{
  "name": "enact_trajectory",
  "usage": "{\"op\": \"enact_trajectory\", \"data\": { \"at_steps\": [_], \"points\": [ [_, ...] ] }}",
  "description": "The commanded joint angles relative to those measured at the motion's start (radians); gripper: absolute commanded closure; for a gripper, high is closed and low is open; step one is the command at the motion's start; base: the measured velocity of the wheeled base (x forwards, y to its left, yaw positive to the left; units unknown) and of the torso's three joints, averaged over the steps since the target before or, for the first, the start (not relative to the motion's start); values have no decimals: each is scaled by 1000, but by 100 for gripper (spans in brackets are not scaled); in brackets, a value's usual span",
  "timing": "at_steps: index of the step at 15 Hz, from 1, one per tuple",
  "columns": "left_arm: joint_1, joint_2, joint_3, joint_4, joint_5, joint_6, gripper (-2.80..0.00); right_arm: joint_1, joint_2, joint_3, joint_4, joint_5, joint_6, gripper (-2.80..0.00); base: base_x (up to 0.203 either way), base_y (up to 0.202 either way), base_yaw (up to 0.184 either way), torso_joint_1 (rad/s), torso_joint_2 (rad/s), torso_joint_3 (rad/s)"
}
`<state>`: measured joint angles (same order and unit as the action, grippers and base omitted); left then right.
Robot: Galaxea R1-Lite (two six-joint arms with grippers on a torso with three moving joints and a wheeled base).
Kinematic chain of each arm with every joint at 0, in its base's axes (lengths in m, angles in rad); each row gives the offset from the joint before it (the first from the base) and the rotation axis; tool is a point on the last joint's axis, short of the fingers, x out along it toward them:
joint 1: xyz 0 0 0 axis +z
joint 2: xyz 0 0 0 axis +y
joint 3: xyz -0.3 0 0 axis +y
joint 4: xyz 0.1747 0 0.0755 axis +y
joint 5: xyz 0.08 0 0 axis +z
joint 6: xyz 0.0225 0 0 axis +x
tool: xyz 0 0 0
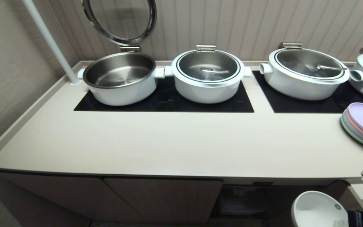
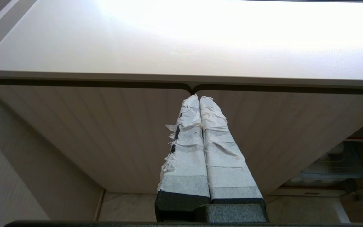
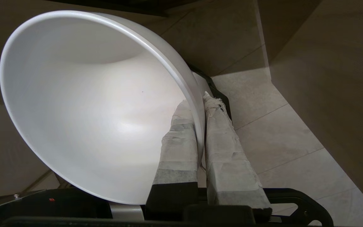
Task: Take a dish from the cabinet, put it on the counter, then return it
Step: Place it on the table
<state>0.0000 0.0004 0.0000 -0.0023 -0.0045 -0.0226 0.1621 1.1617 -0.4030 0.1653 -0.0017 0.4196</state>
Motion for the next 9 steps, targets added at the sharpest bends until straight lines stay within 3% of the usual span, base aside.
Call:
{"op": "enact_trajectory", "data": {
  "at_steps": [1,9],
  "points": [
    [0,0,0,-1,0,0,0,0,1,3,0,0,22,0,0,0,0,0,0,0],
    [0,0,0,-1,0,0,0,2,-14,3,2,0,39,0,0,0,0,0,0,0]
  ]
}}
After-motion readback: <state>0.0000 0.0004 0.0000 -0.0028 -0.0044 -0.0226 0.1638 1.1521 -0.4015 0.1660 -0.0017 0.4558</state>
